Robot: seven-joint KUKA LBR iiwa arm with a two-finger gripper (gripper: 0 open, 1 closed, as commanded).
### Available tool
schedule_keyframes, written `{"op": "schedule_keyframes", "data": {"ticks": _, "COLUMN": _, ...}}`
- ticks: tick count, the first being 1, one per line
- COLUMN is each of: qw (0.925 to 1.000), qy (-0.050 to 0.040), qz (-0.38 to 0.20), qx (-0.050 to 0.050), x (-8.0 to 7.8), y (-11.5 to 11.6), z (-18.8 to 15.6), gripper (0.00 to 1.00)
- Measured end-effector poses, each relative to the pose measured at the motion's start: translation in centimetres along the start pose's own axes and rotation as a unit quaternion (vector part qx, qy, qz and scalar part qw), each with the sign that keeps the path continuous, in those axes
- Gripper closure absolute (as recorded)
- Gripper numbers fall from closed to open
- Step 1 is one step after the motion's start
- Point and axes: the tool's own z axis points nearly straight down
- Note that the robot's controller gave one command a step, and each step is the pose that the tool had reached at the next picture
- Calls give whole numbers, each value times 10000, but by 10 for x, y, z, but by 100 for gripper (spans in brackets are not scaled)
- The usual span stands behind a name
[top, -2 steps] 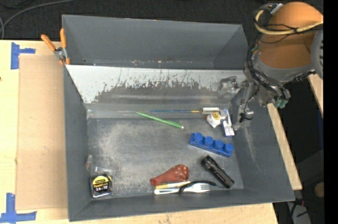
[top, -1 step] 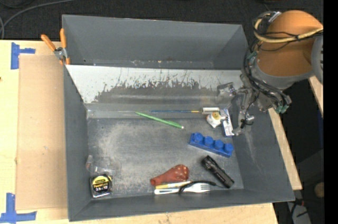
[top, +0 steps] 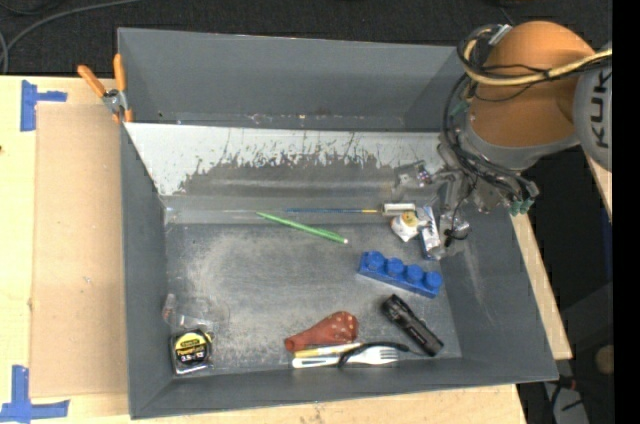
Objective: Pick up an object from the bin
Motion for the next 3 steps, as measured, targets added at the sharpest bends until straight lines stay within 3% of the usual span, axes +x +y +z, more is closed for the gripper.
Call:
{"op": "schedule_keyframes", "data": {"ticks": 1, "qw": 9918, "qy": -5, "qz": -1278, "qx": 2, "x": 14, "y": 27, "z": 44, "gripper": 0}}
{"op": "schedule_keyframes", "data": {"ticks": 2, "qw": 9887, "qy": 9, "qz": -1502, "qx": -8, "x": 19, "y": 29, "z": 80, "gripper": 0}}
{"op": "schedule_keyframes", "data": {"ticks": 3, "qw": 9646, "qy": -42, "qz": -2636, "qx": -28, "x": 40, "y": 4, "z": 104, "gripper": 0}}
